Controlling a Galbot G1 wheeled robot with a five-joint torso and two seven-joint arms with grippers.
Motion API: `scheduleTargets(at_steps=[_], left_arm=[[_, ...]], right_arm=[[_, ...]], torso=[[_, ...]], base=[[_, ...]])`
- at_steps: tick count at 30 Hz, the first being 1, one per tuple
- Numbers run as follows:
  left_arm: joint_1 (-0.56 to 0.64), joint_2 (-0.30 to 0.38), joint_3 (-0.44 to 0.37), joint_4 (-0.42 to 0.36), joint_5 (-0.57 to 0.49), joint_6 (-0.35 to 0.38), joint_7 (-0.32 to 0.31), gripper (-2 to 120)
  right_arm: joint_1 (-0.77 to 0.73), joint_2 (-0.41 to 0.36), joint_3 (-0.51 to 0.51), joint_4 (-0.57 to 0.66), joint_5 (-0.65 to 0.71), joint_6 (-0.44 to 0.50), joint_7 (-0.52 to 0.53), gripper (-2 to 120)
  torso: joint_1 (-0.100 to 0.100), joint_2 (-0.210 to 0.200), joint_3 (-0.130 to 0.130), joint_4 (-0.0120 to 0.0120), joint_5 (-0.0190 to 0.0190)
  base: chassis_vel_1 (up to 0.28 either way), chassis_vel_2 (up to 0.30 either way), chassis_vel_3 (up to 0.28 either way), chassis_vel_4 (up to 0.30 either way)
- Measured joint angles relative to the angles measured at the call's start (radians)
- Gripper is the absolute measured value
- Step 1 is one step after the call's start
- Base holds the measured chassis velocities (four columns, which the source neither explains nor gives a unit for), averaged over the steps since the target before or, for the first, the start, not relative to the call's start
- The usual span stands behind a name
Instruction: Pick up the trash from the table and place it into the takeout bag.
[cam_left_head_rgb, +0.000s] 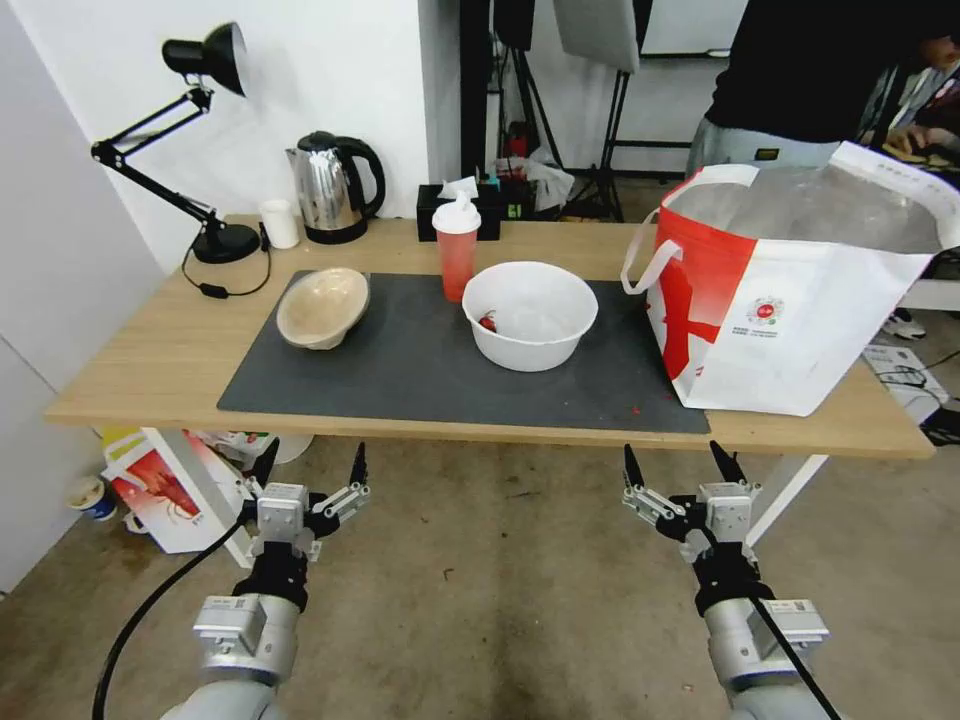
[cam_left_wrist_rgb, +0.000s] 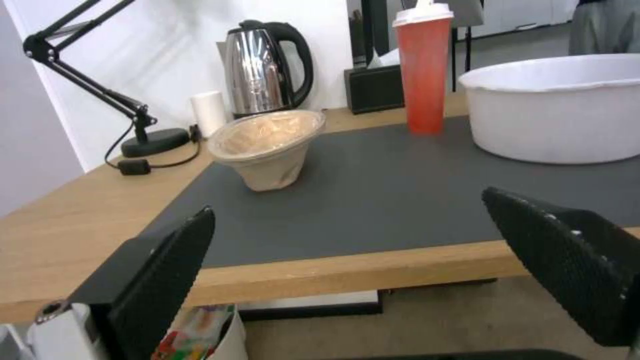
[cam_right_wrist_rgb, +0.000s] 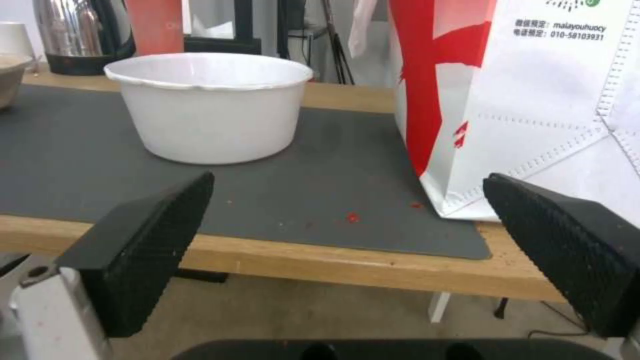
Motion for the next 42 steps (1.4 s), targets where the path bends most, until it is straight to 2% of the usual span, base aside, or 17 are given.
scheduleTargets(at_steps=[16, 21, 23, 24, 26, 27, 28, 30, 31, 33, 34, 35, 36, 37, 40, 42], left_arm=[[0.0, 0.0, 0.0, 0.0, -0.001, 0.0, 0.0, 100], [-0.003, 0.001, -0.001, 0.0, -0.005, -0.001, 0.003, 100], [-0.007, 0.002, -0.004, -0.002, -0.016, -0.003, 0.008, 100], [-0.01, 0.003, -0.007, -0.003, -0.026, -0.003, 0.013, 100], [-0.014, 0.006, -0.011, -0.007, -0.039, -0.005, 0.019, 100], [-0.039, 0.017, -0.029, -0.028, -0.098, -0.016, 0.05, 100], [-0.06, 0.026, -0.046, -0.044, -0.155, -0.026, 0.078, 100], [-0.06, 0.026, -0.046, -0.044, -0.155, -0.026, 0.078, 100], [-0.084, 0.037, -0.065, -0.065, -0.219, -0.038, 0.111, 100], [-0.122, 0.055, -0.093, -0.096, -0.318, -0.056, 0.162, 100], [-0.122, 0.055, -0.093, -0.096, -0.318, -0.056, 0.162, 100], [-0.141, 0.064, -0.109, -0.111, -0.369, -0.065, 0.187, 100], [-0.158, 0.077, -0.127, -0.126, -0.417, -0.072, 0.213, 100], [-0.163, 0.09, -0.14, -0.131, -0.436, -0.072, 0.223, 100], [-0.166, 0.108, -0.155, -0.138, -0.457, -0.065, 0.234, 100], [-0.165, 0.116, -0.161, -0.141, -0.461, -0.059, 0.236, 100]], right_arm=[[0.004, -0.008, -0.001, 0.0, 0.003, 0.0, 0.0, 100], [0.029, -0.051, -0.009, 0.006, 0.028, 0.004, -0.003, 100], [0.075, -0.131, -0.022, 0.021, 0.069, 0.014, -0.01, 100], [0.079, -0.148, -0.018, 0.018, 0.059, 0.013, -0.008, 100], [0.076, -0.149, -0.017, 0.016, 0.056, 0.011, -0.008, 100], [0.089, -0.171, -0.022, 0.018, 0.071, 0.012, -0.009, 100], [0.106, -0.201, -0.026, 0.022, 0.083, 0.015, -0.012, 100], [0.106, -0.201, -0.026, 0.022, 0.083, 0.015, -0.012, 100], [0.113, -0.22, -0.028, 0.021, 0.085, 0.015, -0.011, 100], [0.153, -0.288, -0.038, 0.031, 0.118, 0.021, -0.017, 100], [0.153, -0.288, -0.038, 0.031, 0.118, 0.021, -0.017, 100], [0.161, -0.307, -0.041, 0.03, 0.123, 0.02, -0.017, 100], [0.181, -0.338, -0.048, 0.035, 0.144, 0.022, -0.019, 100], [0.196, -0.363, -0.054, 0.04, 0.163, 0.024, -0.022, 100], [0.23, -0.417, -0.068, 0.05, 0.2, 0.03, -0.029, 100], [0.251, -0.455, -0.075, 0.052, 0.218, 0.03, -0.03, 100]], torso=[[0.0, 0.0, 0.0, -0.0001, 0.0], [0.0, 0.0, 0.0, -0.0002, 0.0001], [0.0, 0.0, 0.0, 0.0002, 0.0001], [0.0, 0.0, 0.0, 0.0013, -0.0006], [0.0, 0.0, 0.0, 0.0008, -0.0004], [0.0, 0.0, 0.0, -0.0006, -0.0002], [0.0, 0.0, 0.0, 0.0006, -0.0003], [0.0, 0.0, 0.0, 0.0006, -0.0003], [0.0, 0.0, 0.0, -0.0005, 0.0008], [0.0, 0.0, 0.0, 0.0006, -0.0002], [0.0, 0.0, 0.0, 0.0006, -0.0002], [0.0, 0.0, 0.0, -0.0001, 0.0008], [0.0, 0.0, 0.0, -0.0002, -0.0009], [0.0, 0.0, 0.0, -0.0003, 0.0004], [0.0, 0.0, 0.0, 0.0006, 0.0], [0.0, 0.0, 0.0, -0.0004, 0.0006]], base=[[0.0, 0.0, 0.0, 0.0], [0.0, 0.0, 0.0, 0.0], [0.0, 0.0, 0.0, 0.0], [0.0, 0.0, 0.0, 0.0], [0.0, 0.0, 0.0, 0.0], [0.0, 0.0, 0.0, 0.0], [0.0, 0.0, 0.0, 0.0], [0.0, 0.0, 0.0, 0.0], [0.0, 0.0, 0.0, 0.0], [0.0, 0.0, 0.0, 0.0], [0.0, 0.0, 0.0, 0.0], [0.0, 0.0, 0.0, 0.0], [0.0, 0.0, 0.0, 0.0], [0.0, 0.0, 0.0, 0.0], [0.0, 0.0, 0.0, 0.0], [0.0, 0.0, 0.0, 0.0]])
